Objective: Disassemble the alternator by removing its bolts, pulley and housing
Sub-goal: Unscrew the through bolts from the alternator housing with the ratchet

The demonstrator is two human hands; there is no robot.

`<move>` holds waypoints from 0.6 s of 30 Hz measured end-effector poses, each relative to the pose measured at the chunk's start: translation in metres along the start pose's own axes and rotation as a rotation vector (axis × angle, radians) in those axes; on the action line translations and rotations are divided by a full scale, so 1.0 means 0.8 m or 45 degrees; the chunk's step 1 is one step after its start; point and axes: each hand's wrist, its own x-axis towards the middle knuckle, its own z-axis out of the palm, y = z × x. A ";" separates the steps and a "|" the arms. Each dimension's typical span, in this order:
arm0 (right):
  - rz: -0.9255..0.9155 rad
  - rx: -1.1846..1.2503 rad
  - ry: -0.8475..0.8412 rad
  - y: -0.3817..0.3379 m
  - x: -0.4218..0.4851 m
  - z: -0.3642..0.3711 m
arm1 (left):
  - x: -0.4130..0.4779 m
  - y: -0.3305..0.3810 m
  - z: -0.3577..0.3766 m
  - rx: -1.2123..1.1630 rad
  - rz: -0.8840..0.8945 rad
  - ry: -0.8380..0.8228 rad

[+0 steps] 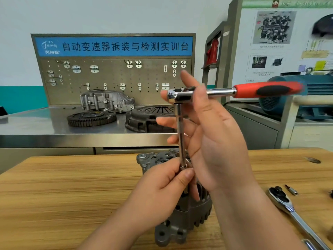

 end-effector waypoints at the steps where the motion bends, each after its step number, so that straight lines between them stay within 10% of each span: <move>1: -0.054 -0.029 0.017 0.000 0.000 -0.001 | 0.001 0.001 0.001 0.012 0.003 0.019; 18: -0.005 0.054 -0.009 -0.003 0.001 -0.004 | 0.000 -0.001 -0.001 0.066 0.029 -0.027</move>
